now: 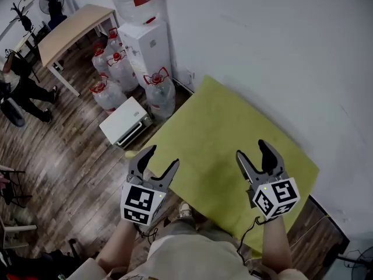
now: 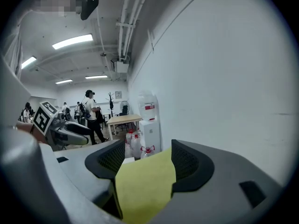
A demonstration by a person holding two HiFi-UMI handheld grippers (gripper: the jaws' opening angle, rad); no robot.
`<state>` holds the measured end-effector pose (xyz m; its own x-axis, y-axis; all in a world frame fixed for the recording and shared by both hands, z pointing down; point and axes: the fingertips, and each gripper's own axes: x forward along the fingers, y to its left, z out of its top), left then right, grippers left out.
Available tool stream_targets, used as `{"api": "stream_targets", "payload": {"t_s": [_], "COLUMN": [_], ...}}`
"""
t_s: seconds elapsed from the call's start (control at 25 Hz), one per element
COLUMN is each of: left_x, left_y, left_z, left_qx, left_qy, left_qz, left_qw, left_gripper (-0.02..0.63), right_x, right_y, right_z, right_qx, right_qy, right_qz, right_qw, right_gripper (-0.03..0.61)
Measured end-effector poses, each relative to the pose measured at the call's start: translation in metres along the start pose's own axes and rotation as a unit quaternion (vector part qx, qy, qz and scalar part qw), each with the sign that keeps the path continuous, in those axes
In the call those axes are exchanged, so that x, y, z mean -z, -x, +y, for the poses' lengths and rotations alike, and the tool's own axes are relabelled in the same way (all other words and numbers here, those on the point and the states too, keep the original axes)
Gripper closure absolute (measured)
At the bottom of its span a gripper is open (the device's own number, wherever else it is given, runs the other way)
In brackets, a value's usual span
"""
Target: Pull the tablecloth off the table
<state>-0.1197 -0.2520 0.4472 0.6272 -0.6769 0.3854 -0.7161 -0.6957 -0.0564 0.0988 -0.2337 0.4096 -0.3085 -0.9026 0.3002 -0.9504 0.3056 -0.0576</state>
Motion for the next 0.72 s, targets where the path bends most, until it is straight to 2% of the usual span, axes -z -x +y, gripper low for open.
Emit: {"api": "stream_targets", "payload": {"t_s": [0.36,0.52,0.72], "left_x": [0.035,0.059,0.098], "left_y": [-0.058,-0.078,-0.1], "left_z": [0.005,-0.003,-0.013], "left_qx": [-0.001,0.008,0.012], "left_qy": [0.02,0.042,0.034], "left_qz": [0.056,0.09,0.138], "left_qw": [0.9982,0.995,0.9897], "left_gripper": [0.305,0.285,0.279], "right_x": [0.059,0.082,0.117], "right_y": [-0.053,-0.068,-0.09], "right_z": [-0.042,-0.063,-0.088], "right_qx": [-0.017,-0.021,-0.017], "right_qy": [-0.013,-0.013,-0.015], "right_qz": [0.079,0.103,0.13], "right_qw": [0.997,0.994,0.991], "right_gripper": [0.216,0.203,0.178]}}
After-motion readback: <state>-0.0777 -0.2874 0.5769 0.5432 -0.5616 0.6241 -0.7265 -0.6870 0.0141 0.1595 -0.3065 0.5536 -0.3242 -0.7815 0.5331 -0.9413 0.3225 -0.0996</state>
